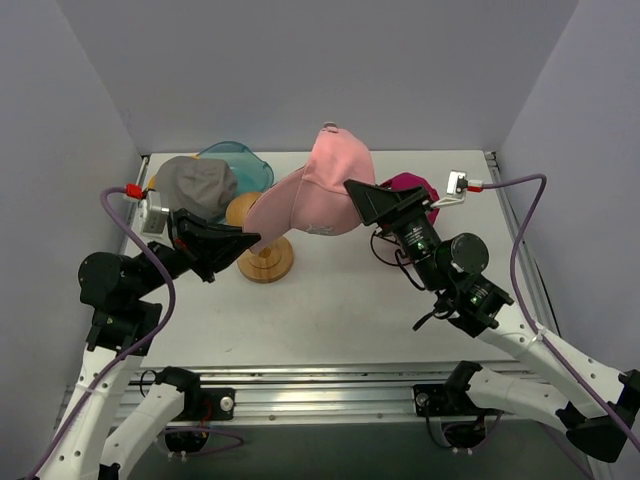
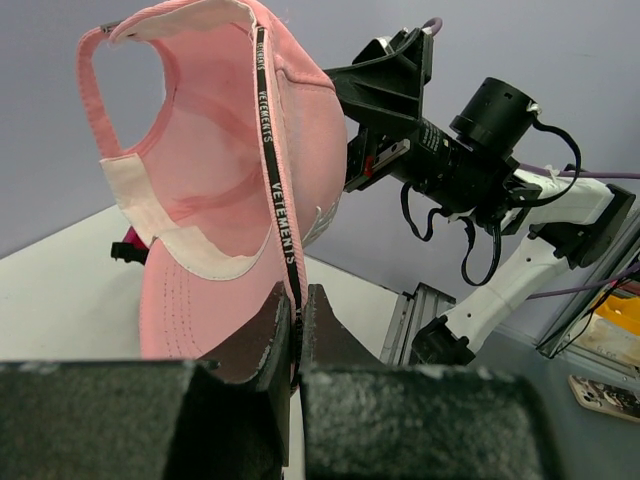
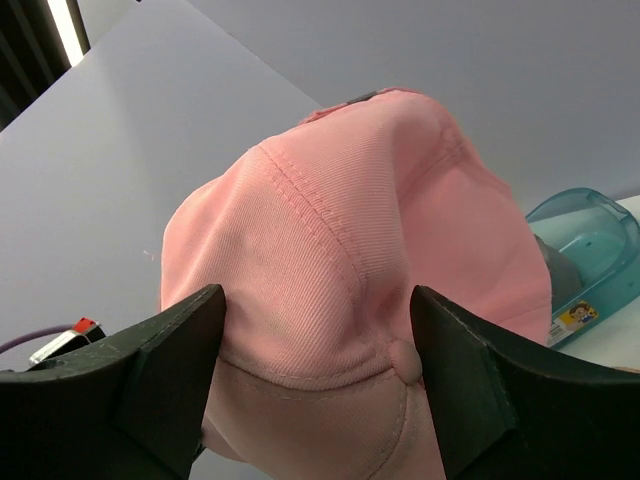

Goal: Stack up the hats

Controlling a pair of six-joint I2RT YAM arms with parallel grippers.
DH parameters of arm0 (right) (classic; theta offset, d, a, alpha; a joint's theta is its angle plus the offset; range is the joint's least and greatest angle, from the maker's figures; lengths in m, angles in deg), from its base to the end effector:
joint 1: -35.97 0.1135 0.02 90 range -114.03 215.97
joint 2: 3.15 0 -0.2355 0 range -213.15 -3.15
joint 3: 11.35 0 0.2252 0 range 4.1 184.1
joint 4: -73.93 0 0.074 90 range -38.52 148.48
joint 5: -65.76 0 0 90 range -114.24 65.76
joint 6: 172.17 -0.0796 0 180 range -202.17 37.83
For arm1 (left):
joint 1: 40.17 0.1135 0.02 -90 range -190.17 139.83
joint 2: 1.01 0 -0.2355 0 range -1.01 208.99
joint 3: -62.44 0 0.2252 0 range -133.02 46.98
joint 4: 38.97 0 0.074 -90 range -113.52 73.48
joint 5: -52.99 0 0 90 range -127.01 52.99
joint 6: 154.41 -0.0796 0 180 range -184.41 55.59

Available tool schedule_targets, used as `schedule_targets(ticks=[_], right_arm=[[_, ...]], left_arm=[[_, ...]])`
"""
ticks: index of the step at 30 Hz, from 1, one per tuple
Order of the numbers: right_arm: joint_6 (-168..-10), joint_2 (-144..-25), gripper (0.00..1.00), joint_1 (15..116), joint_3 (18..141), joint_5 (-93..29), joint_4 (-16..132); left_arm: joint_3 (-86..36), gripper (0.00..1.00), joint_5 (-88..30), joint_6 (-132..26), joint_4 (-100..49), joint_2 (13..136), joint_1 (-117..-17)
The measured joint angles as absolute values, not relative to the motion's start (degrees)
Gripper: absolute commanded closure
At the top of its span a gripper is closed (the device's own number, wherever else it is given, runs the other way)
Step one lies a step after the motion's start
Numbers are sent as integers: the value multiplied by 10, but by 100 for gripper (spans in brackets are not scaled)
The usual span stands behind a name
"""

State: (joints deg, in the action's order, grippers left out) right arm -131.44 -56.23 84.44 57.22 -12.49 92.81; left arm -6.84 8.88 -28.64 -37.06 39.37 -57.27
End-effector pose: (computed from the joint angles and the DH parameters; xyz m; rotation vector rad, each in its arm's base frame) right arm 0.1586 0.1547 0.4477 0.2161 1.0681 1.4547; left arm 0.1295 -0.0996 0.4336 0.5765 1.2196 -1.2270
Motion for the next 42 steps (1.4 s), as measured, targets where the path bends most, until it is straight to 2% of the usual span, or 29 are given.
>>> schedule_targets(ticks=[1,4,5,7,10,11,15,18,21,31,36,42], right_arm=[[-1313,-562,34,844,571,-126,930],[-1301,-559,52,844,569,-129,934],[-1297,-555,64,844,565,-130,936],[-1286,-547,70,844,557,-133,939],[-1262,-533,75,844,543,-141,946],[-1248,-529,80,844,537,-147,951],[-1167,-506,88,844,514,-167,956],[-1080,-499,96,844,518,-183,933],[-973,-499,100,844,539,-198,876],[-702,-484,98,844,572,-322,699],[-624,-488,98,844,579,-400,623],[-584,-496,99,844,573,-454,598]], left_arm=[[-68,98,90,-287,-370,397,-574],[-68,98,91,-293,-361,402,-578],[-69,98,91,-296,-357,403,-579],[-69,97,93,-301,-347,404,-580],[-78,82,98,-306,-326,410,-584],[-80,67,100,-305,-323,413,-585],[-83,38,113,-300,-316,416,-585],[-104,27,107,-304,-278,417,-585],[-154,24,89,-309,-229,431,-585],[-325,21,39,-319,-109,567,-586],[-358,22,46,-334,-56,641,-586],[-362,22,59,-360,1,689,-599]])
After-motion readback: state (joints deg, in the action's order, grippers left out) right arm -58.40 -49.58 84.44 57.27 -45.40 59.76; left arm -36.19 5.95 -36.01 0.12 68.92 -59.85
